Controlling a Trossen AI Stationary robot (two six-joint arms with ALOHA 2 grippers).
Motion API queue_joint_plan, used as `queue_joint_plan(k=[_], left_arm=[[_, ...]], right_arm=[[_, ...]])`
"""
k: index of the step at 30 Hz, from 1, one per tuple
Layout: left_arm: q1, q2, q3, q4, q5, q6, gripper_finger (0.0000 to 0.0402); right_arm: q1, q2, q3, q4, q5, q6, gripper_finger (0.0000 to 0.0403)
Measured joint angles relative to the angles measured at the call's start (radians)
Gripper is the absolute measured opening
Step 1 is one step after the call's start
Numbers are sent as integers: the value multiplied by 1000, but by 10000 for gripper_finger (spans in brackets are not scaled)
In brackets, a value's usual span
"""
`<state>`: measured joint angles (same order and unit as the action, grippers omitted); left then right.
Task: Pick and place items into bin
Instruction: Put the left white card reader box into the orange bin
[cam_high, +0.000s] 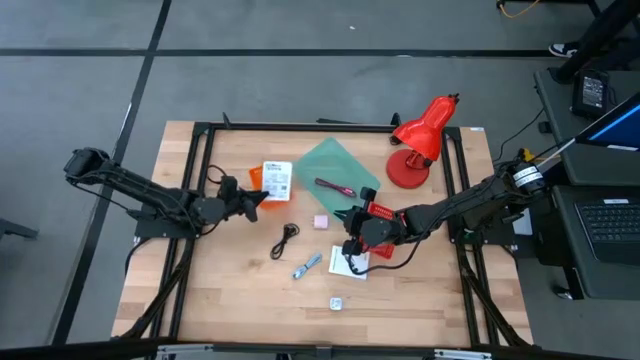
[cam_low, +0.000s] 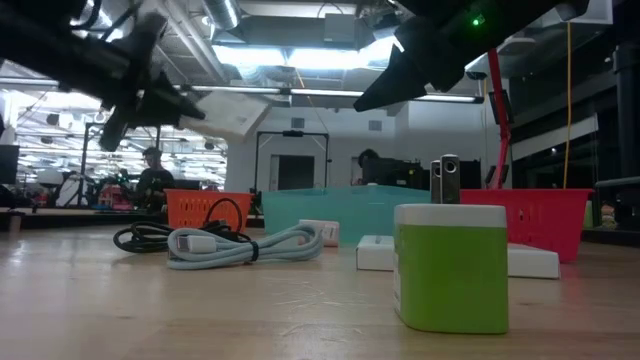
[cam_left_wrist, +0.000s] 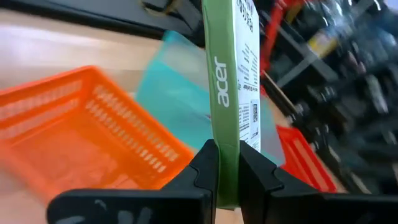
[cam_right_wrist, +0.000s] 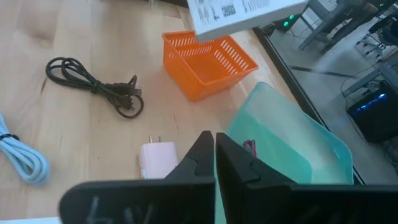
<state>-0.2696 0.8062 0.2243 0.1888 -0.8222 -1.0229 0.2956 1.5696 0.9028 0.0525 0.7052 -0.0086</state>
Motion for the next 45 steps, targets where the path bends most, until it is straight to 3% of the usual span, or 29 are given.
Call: queue_joint_plan(k=[4,10,17,34,45], left_arm=[[-6,0,-30,-13,-65,-126,29],[-5,5,-54,-23,-57,-280,29],[-1,6,-55,-164,-51,-439,29],[73,85,-55,-177,49,-538,32],[83,90,-55,-155,52,-535,99]], right_arm=[[0,0,0,0,0,-4,0],[0,0,0,-1,0,-30,0],[0,0,0,-1,0,-29,0],[-1,0,0,-2,0,-24,0],[-1,0,0,-10,0,-21,0]])
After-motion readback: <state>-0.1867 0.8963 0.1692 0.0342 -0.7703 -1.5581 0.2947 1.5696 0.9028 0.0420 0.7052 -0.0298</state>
